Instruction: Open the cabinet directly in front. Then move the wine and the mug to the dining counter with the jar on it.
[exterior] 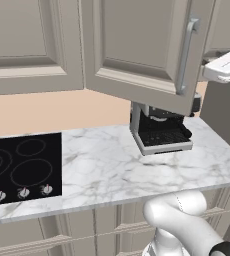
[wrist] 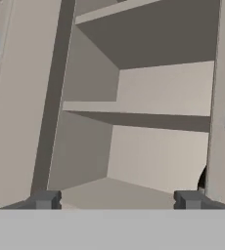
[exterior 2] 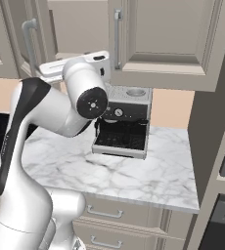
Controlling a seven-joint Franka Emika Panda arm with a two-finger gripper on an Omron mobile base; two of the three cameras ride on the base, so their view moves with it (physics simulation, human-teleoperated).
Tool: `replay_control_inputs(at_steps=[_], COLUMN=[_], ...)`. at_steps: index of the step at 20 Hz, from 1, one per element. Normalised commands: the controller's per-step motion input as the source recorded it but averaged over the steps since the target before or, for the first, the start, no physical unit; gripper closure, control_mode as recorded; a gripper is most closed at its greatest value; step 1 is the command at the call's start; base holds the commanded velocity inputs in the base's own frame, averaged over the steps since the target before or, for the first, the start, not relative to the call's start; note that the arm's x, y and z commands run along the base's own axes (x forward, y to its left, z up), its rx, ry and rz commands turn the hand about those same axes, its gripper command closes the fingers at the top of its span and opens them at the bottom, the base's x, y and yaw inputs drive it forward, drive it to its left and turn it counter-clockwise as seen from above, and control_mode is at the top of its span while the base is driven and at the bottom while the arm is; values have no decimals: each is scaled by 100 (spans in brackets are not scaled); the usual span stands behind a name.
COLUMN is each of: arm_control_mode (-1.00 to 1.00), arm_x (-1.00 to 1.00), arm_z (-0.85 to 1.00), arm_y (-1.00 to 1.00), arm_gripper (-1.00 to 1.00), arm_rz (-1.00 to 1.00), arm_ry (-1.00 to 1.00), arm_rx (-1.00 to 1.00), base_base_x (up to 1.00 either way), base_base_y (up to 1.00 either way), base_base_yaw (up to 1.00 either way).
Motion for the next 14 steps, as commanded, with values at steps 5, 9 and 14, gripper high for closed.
replay_control_inputs(at_steps=[5, 9, 14], arm_control_mode=[-100, -100, -100], arm_x=[-3, -22, -13], arm_z=[-7, -7, -16], arm_y=[49, 89, 100], arm_gripper=[-100, -100, -100], arm_rz=[10, 11, 4], arm_ry=[1, 0, 0], arm_rx=[-1, -3, -6], base_base_x=[0, 0, 0], base_base_y=[0, 0, 0], base_base_yaw=[0, 0, 0])
